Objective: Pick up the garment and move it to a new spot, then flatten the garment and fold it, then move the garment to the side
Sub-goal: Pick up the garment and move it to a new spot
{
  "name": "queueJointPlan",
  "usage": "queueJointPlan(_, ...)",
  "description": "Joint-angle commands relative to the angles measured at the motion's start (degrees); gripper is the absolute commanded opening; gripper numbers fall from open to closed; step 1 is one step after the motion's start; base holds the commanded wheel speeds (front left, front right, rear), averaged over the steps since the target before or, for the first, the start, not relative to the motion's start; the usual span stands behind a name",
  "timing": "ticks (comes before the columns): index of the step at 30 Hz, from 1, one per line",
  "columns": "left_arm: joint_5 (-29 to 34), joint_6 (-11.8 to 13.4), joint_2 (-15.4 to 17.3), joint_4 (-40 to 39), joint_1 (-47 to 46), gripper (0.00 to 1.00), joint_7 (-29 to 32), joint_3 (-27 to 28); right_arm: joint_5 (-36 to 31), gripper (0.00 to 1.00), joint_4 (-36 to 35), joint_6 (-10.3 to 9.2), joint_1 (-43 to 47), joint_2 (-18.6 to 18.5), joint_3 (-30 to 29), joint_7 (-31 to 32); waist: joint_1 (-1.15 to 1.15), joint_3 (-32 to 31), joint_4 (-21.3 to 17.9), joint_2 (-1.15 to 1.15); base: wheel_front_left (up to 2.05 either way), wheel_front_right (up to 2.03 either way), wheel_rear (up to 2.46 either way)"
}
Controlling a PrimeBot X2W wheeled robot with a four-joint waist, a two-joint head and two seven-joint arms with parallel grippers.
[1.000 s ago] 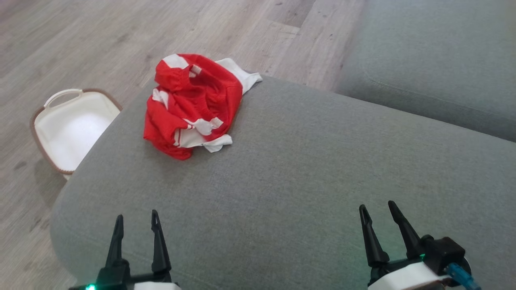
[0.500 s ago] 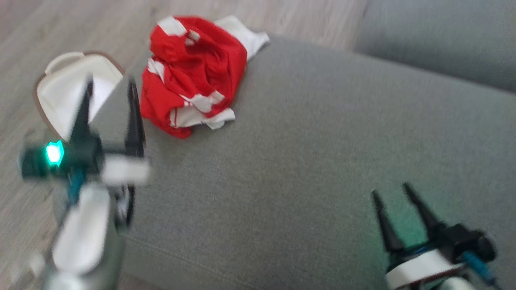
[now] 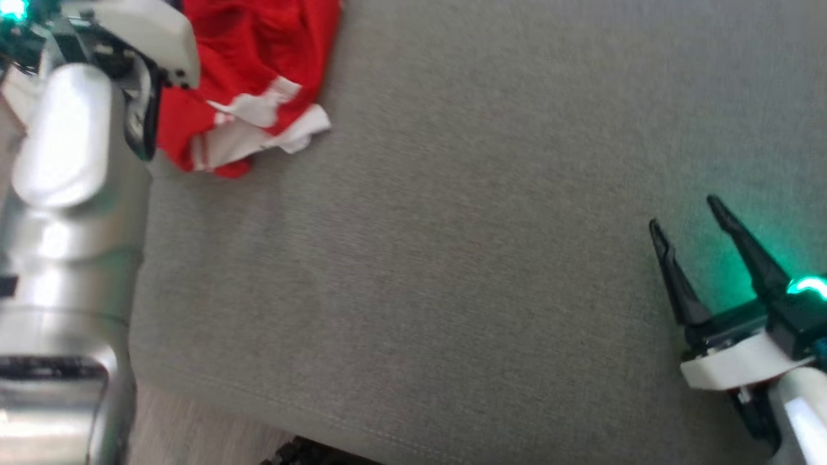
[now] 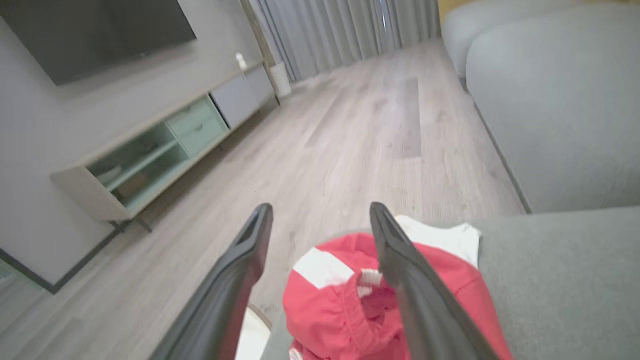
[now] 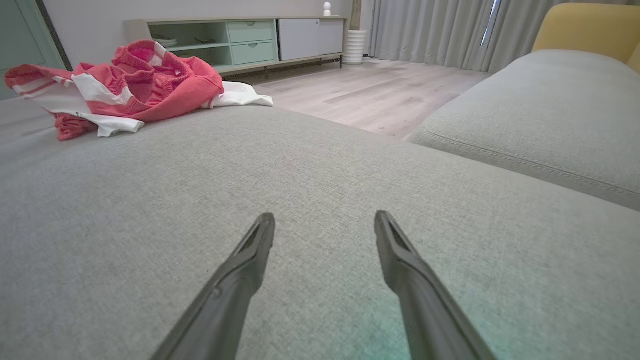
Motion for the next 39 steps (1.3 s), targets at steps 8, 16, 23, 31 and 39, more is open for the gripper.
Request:
queueJointPlan(8, 0.5, 1.1, 6.0, 13.9, -8.8, 1.00, 8.5, 1.3, 0.0, 1.00, -5.5, -0.04, -0.9, -2.6, 0.5, -0.6, -0.02, 8.1, -6.7, 0.00, 0.00, 0.00, 0.00)
queueJointPlan(16, 2.2, 5.3, 8.6, 20.0, -9.9, 0.00, 5.3, 0.2, -0.2, 1.00, -6.4, -0.04, -0.4, -1.8, -0.2, -0.6, -0.02, 9.9, -8.1, 0.00, 0.00, 0.00, 0.00)
queueJointPlan(23, 4.8, 7.9, 9.8, 18.9, -13.1, 0.00, -8.2, -2.3, 0.1, 1.00, -5.1, -0.04, -0.8, -0.1, 1.0, -0.6, -0.02, 6.1, -7.9, 0.00, 0.00, 0.00, 0.00)
queueJointPlan(31, 8.0, 5.2, 10.5, 17.1, -18.4, 0.00, -15.3, -7.1, 0.7, 1.00, -2.6, -0.04, -1.1, 4.3, 3.4, -0.6, -0.02, -3.6, -11.0, 0.00, 0.00, 0.00, 0.00)
queueJointPlan(39, 9.6, 0.4, 9.8, 12.1, -20.7, 0.00, -17.2, -11.5, 1.1, 1.00, -0.5, -0.04, 1.1, 10.1, 4.1, -0.6, -0.02, -14.2, -18.3, 0.00, 0.00, 0.00, 0.00)
